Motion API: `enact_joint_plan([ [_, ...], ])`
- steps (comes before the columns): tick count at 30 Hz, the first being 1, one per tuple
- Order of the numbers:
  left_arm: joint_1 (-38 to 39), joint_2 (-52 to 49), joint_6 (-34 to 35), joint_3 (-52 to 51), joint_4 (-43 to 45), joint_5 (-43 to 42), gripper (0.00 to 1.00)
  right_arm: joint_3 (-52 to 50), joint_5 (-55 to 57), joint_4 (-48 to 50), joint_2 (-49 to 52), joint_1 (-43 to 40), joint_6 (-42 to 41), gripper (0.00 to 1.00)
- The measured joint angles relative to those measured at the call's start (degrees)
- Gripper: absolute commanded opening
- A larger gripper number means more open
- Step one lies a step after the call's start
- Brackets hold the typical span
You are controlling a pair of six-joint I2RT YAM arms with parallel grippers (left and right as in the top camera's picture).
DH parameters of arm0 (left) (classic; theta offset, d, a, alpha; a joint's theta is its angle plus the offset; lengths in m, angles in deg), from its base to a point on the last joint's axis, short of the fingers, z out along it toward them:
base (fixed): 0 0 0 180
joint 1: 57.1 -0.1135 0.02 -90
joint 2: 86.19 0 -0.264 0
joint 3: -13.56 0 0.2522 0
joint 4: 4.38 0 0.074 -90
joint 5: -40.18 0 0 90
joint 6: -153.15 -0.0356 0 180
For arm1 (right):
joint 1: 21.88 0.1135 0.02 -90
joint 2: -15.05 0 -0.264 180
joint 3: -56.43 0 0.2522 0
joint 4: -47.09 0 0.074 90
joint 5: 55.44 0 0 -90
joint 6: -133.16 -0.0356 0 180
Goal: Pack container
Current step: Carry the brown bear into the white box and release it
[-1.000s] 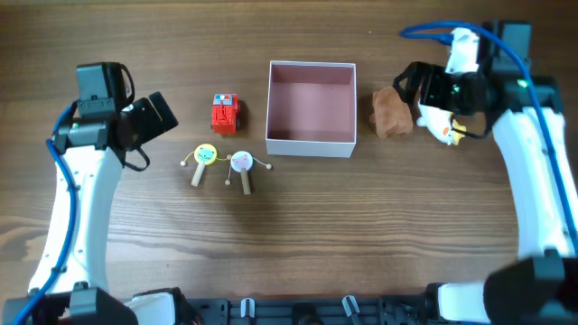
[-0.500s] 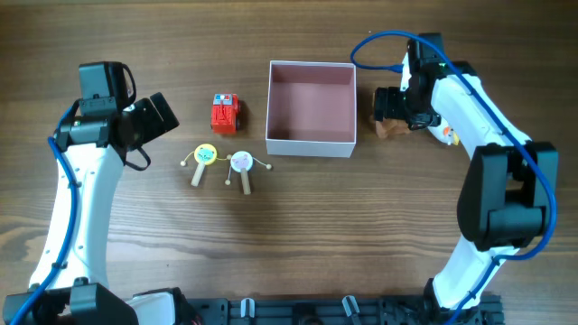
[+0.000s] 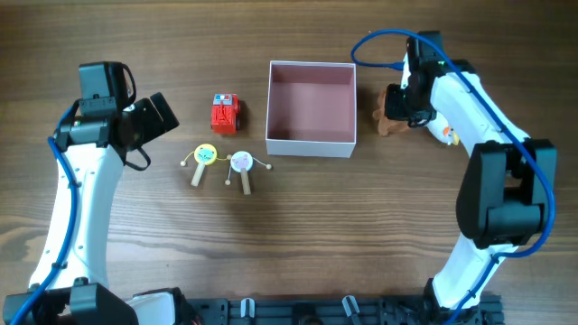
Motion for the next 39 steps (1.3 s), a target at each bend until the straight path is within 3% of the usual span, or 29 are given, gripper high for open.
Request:
enact_joint_plan([
  [8,0.0,0.0,0.0,0.02,0.0,-0.02,1.0,6.38,0.09,-7.34,-10.84,3.96,-2.27,0.04],
  [16,0.0,0.0,0.0,0.0,0.0,-0.02,1.0,9.07,-0.02,-2.91,-23.26,19.85,-13.35,0.05],
  [19,0.0,0.0,0.0,0.0,0.0,-0.02,1.0,9.07,0.33,-0.72,-20.15,22.97,-19.12,0.05],
  [21,0.0,0.0,0.0,0.0,-0.02,-0.02,1.0,9.07,0.55,0.68,-16.28,23.96,-22.77,0.12],
  [28,0.0,0.0,0.0,0.02,-0.02,-0.02,1.0,8.76,-3.41,8.96,2.05,24.85,-31.47,0.16],
  [30,0.0,0.0,0.0,0.02,-0.02,-0.02,1.0,8.55,-5.88,12.72,6.19,24.85,-33.31,0.25],
  [32,0.0,0.0,0.0,0.02,-0.02,-0.02,1.0,8.41,-7.74,16.06,8.57,24.85,-34.03,0.45],
  [36,0.0,0.0,0.0,0.02,-0.02,-0.02,1.0,8.35,-9.33,19.43,9.33,24.85,-32.46,0.64],
  [39,0.0,0.0,0.0,0.02,-0.02,-0.02,1.0,8.35,-9.86,19.63,8.94,24.85,-29.86,0.72],
])
